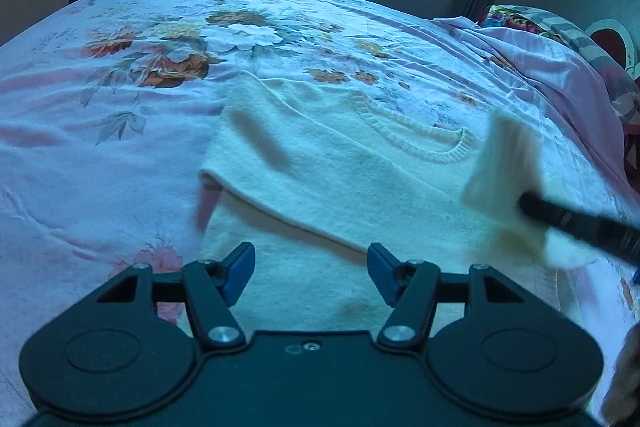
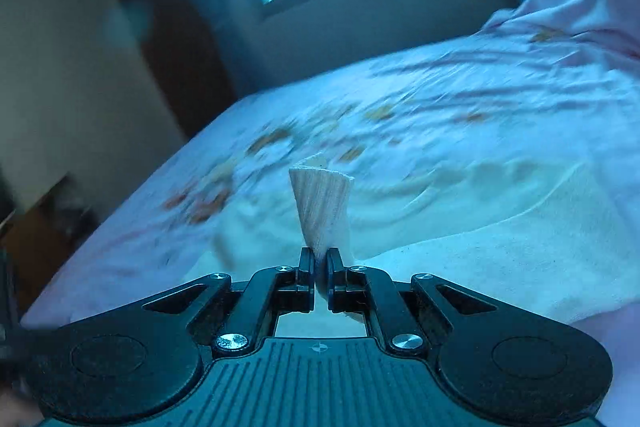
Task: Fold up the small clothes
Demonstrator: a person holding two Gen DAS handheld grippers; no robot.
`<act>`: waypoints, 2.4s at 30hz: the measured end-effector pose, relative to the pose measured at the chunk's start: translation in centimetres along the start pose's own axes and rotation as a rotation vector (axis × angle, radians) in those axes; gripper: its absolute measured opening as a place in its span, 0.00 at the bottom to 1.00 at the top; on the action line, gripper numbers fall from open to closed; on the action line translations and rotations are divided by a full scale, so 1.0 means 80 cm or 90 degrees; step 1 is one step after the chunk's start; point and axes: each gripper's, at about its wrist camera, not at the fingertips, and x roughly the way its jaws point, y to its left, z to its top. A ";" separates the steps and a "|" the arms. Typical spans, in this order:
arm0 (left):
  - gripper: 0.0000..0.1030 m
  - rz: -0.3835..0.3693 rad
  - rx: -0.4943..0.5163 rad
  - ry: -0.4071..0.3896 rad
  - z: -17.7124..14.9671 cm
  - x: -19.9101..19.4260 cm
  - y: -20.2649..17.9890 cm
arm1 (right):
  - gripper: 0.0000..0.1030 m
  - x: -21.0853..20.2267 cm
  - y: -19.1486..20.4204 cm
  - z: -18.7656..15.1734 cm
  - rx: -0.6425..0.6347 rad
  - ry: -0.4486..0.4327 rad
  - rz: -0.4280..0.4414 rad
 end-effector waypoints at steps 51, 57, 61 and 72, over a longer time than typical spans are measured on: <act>0.07 -0.078 -0.163 -0.009 -0.031 0.018 0.058 | 0.74 0.004 -0.065 -0.011 0.013 0.005 -0.185; 0.21 -0.031 -0.141 -0.014 -0.027 0.002 0.067 | 0.74 0.018 -0.082 -0.019 0.002 0.048 -0.219; 0.21 -0.048 -0.121 -0.062 -0.017 -0.026 0.061 | 0.74 0.008 -0.077 -0.014 -0.013 0.013 -0.229; 0.22 -0.066 -0.149 -0.007 -0.008 0.021 0.053 | 0.74 0.032 -0.107 -0.017 -0.051 0.076 -0.315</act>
